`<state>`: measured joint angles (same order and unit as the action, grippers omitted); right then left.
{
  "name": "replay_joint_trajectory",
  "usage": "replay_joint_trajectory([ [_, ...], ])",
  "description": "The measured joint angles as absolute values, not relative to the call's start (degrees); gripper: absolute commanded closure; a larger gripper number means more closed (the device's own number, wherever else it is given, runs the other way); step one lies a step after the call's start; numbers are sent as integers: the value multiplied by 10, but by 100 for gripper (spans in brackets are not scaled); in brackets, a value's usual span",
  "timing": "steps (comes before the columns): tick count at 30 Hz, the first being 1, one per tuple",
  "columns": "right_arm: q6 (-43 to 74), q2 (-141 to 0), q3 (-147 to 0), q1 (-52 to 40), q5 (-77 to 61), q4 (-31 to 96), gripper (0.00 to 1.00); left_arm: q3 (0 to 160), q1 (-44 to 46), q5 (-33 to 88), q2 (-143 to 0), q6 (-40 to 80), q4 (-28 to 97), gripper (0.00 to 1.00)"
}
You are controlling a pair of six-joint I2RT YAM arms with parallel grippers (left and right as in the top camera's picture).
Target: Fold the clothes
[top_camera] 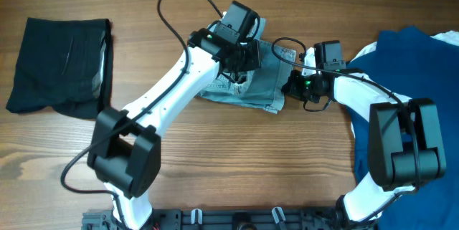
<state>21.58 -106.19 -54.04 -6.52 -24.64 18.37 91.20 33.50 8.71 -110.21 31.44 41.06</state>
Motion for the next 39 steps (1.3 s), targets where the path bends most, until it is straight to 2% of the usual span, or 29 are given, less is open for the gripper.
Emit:
replay_joint_trajectory([
  [4, 216, -1062, -543, -57, -258, 208, 91, 912, 346, 109, -1121, 317, 410, 32],
  [8, 209, -1046, -540, -46, -261, 251, 89, 912, 337, 120, -1117, 313, 420, 32],
  [10, 198, -1020, -528, -43, -245, 276, 80, 912, 302, 121, -1097, 307, 441, 32],
  [12, 183, -977, -520, -42, -249, 281, 64, 915, 259, 121, -1070, 293, 469, 32],
  [13, 176, -956, -519, -42, -259, 278, 55, 916, 246, 119, -1060, 287, 482, 32],
  [14, 159, -931, -519, -42, -276, 270, 40, 920, 225, 118, -1050, 281, 504, 33],
  [15, 147, -901, -519, -45, -297, 264, 33, 922, 205, 115, -1042, 274, 528, 33],
  [17, 138, -871, -520, -58, -316, 262, 26, 924, 168, 106, -1039, 257, 571, 33],
  [19, 136, -875, -520, -77, -314, 257, 26, 924, 143, 102, -1044, 238, 603, 33],
  [22, 147, -911, -520, -101, -291, 223, 31, 924, 124, 100, -1048, 217, 615, 32],
  [24, 164, -954, -520, -106, -266, 179, 42, 924, 121, 98, -1051, 205, 614, 31],
  [29, 206, -1040, -519, -106, -245, 82, 55, 924, 121, 97, -1051, 196, 614, 31],
  [31, 203, -1045, -519, -106, -253, 65, 53, 924, 121, 97, -1051, 195, 613, 30],
  [35, 168, -1051, -519, -106, -282, 30, 38, 924, 121, 97, -1051, 195, 608, 30],
  [36, 162, -1051, -519, -106, -286, 25, 38, 924, 121, 97, -1051, 195, 608, 30],
  [39, 150, -1051, -519, -106, -289, 18, 45, 924, 121, 97, -1051, 195, 608, 30],
])
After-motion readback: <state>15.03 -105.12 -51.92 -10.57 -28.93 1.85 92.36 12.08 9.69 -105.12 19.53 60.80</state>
